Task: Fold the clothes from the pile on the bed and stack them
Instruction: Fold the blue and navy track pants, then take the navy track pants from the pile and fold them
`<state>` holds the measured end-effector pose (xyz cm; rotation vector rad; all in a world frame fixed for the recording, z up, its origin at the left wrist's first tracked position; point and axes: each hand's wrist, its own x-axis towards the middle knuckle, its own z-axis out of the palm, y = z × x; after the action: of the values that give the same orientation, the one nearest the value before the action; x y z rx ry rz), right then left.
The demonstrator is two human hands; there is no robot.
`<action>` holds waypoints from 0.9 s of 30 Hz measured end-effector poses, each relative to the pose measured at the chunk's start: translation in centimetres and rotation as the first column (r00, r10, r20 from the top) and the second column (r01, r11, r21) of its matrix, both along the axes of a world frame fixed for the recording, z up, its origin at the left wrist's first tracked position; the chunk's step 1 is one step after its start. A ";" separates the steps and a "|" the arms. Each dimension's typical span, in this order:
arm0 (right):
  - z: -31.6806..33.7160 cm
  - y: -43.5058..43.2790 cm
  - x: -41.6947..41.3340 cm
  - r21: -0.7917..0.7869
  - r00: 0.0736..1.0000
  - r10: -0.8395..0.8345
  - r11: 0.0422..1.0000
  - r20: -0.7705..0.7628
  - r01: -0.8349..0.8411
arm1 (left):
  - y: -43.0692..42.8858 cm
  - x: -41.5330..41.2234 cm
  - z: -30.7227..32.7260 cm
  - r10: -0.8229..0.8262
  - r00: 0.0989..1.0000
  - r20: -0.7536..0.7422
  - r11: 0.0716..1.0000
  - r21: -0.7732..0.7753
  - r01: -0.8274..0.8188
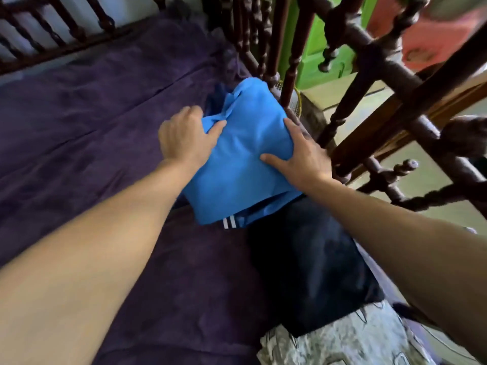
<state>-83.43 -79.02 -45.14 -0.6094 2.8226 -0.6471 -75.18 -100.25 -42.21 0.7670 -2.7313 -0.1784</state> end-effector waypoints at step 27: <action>-2.5 9.9 9.7 0.376 0.979 0.143 0.907 0.145 -0.188 | 12.7 13.0 -6.4 -0.230 0.879 0.418 0.876 0.483 0.000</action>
<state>-73.72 -69.17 -47.61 -0.6989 2.6428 -0.0790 -62.14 -87.58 -48.56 0.8498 -3.2463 -0.8152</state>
